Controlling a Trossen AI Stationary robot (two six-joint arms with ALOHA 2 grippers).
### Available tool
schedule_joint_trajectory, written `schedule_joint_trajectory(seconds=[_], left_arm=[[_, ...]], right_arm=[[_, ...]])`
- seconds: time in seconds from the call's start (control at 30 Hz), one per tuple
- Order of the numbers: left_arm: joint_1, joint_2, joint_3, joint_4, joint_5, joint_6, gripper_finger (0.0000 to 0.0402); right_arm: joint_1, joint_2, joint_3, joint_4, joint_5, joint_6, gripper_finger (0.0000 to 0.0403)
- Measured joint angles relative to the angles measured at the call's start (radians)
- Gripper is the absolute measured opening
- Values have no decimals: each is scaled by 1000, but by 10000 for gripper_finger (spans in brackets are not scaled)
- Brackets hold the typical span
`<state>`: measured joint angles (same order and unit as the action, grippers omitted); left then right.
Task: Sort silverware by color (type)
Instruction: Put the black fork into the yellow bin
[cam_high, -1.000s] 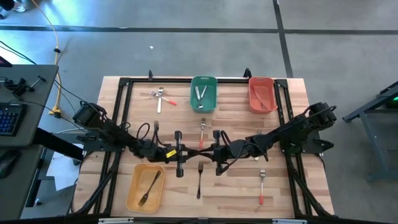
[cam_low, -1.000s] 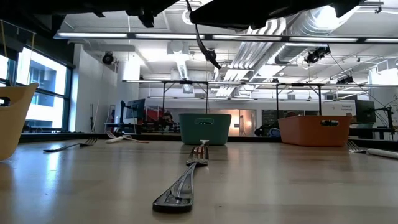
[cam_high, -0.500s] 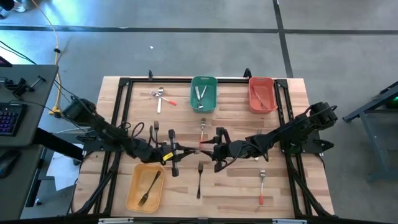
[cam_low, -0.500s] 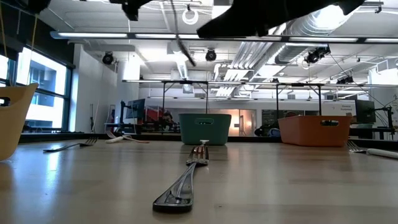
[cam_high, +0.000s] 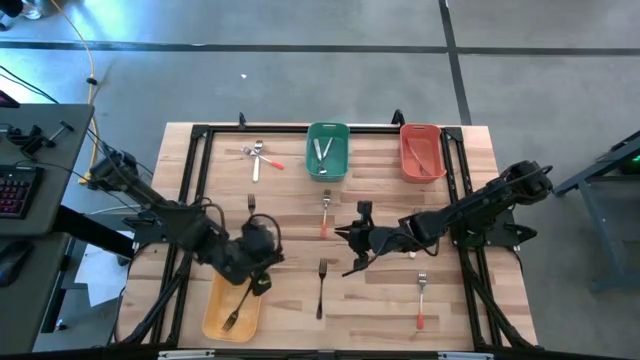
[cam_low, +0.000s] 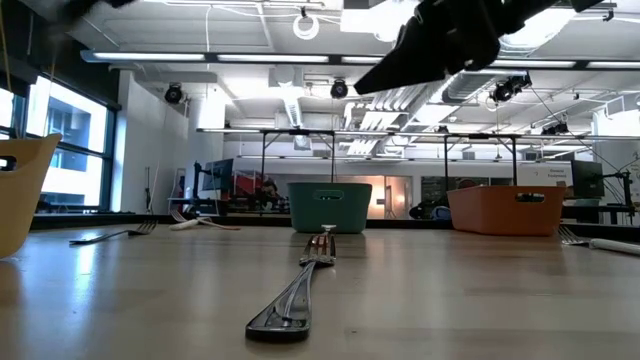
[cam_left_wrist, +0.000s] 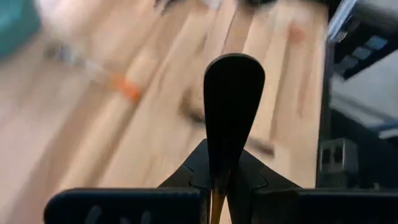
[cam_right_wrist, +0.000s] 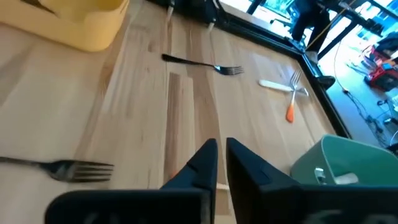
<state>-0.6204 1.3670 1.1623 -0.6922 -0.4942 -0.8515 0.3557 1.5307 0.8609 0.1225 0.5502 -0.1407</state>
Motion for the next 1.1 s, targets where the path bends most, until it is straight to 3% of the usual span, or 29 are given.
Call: schedule_joint_trajectory(seconds=[0.17, 0.4, 0.63, 0.8, 1.1], left_arm=[[-46, 72, 95, -194, 130, -266, 10], [-100, 211, 95, -276, 282, -515, 10], [-128, 330, 93, -315, 407, -622, 10], [-142, 346, 93, -397, 419, -668, 10], [-141, 344, 65, -377, 450, -693, 16]], right_arm=[[-1, 0, 0, -48, 0, 21, 7], [-1, 0, 0, -72, 0, 33, 3], [-1, 0, 0, -80, 0, 39, 0], [-1, 0, 0, -82, 0, 40, 0], [0, 0, 0, -90, 0, 40, 0]])
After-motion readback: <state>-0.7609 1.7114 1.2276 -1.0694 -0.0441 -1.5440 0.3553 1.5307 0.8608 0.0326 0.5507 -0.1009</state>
